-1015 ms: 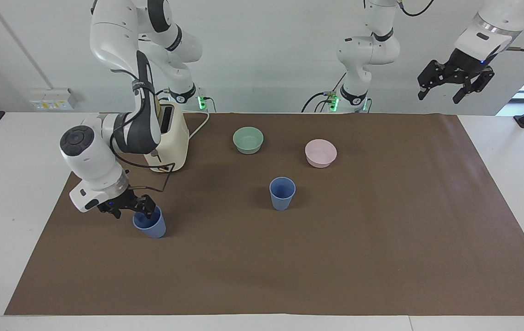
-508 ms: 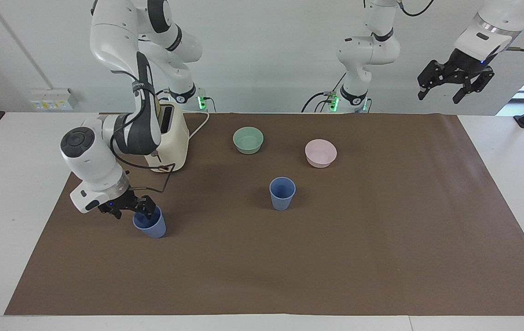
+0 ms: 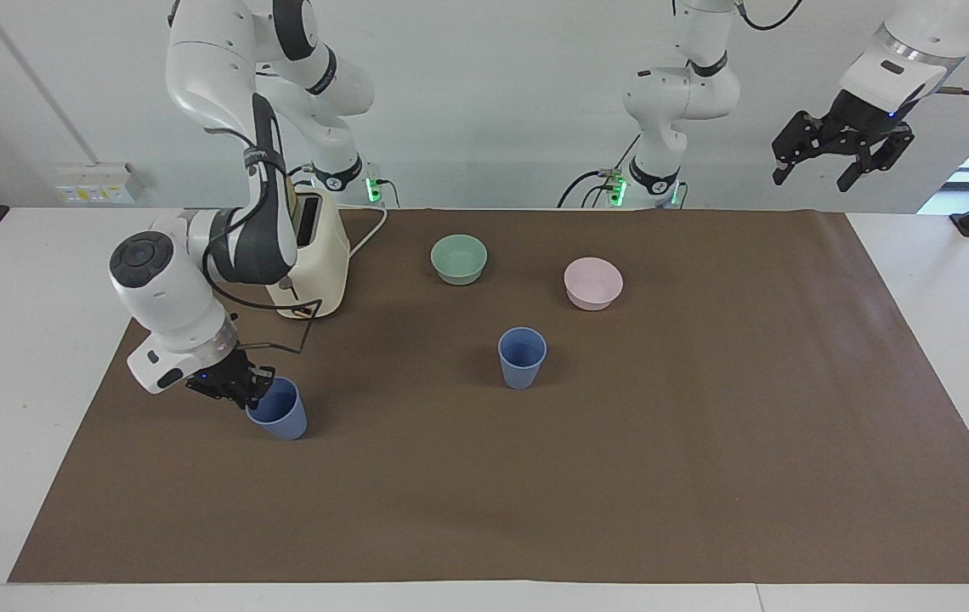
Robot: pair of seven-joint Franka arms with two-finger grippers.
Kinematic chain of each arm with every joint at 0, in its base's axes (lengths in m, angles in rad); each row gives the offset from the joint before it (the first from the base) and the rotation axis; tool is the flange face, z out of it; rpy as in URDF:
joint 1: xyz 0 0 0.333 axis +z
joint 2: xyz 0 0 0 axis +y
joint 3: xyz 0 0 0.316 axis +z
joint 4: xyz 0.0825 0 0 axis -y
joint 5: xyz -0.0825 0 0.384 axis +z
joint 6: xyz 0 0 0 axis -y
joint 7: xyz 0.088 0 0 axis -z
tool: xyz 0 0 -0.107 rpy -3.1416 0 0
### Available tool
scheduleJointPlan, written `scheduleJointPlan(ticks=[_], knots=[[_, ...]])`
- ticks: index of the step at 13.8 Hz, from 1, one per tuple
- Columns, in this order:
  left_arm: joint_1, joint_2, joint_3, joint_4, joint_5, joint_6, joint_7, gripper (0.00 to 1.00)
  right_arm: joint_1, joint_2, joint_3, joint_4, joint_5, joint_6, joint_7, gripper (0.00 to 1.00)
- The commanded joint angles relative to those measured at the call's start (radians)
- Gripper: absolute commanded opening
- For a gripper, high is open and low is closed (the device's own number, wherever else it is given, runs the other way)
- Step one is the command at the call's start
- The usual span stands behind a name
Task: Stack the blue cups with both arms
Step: 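Reach the right gripper to the far blue cup and grasp it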
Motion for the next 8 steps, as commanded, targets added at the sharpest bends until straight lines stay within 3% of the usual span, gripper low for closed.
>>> scheduleJointPlan(ticks=[1, 8], knots=[[0.011, -0.017, -0.007, -0.014, 0.008, -0.009, 0.009, 1.0, -0.003, -0.045, 0.009, -0.004, -0.009, -0.012, -0.027, 0.0], [0.011, -0.017, -0.007, -0.014, 0.008, -0.009, 0.009, 1.0, 0.08, -0.263, 0.047, -0.001, 0.009, -0.211, -0.001, 0.0]])
